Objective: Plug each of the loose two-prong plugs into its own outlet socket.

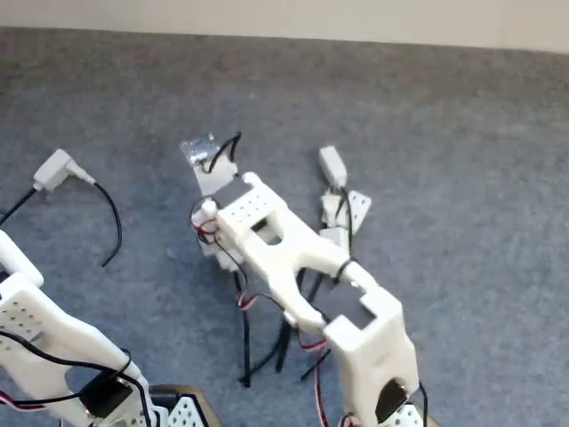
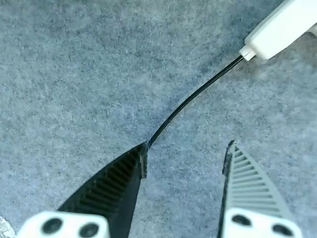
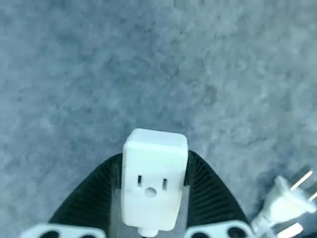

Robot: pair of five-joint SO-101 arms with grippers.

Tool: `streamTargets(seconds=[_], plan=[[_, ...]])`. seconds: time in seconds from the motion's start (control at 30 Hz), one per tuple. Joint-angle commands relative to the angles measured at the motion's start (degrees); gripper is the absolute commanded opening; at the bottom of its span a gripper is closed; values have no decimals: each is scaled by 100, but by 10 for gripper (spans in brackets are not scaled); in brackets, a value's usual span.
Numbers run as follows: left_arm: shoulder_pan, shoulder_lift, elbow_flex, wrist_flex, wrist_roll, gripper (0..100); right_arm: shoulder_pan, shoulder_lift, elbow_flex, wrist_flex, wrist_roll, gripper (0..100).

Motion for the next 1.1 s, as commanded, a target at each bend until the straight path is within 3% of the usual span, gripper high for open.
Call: streamTargets(seconds=[0.0, 0.1, 0.23, 0.47, 0.6, 0.77, 0.87, 1.07], plan=[[224, -365, 110, 9, 35, 255, 286, 110, -778, 295, 264, 53], [330, -365, 365, 53, -316, 256, 391, -13, -1103, 734, 316, 197], [549, -382, 576, 62, -369, 256, 382, -532, -1631, 1543, 985, 347], [1376, -418, 532, 1037, -396, 256, 409, -1956, -2360, 2870, 1011, 354], [2193, -409, 576, 1609, -387, 256, 971, -2853, -2149, 3503, 1029, 354], [3363, -426, 567, 1670, -369, 253, 2281, -4233, -171, 2756, 1213, 354], [3899, -426, 558, 1609, -114, 253, 2527, -5552, 1886, 1965, 1424, 354], [4576, -426, 1200, 615, 132, 252, 3090, -8374, 6299, -127, 1829, 354]])
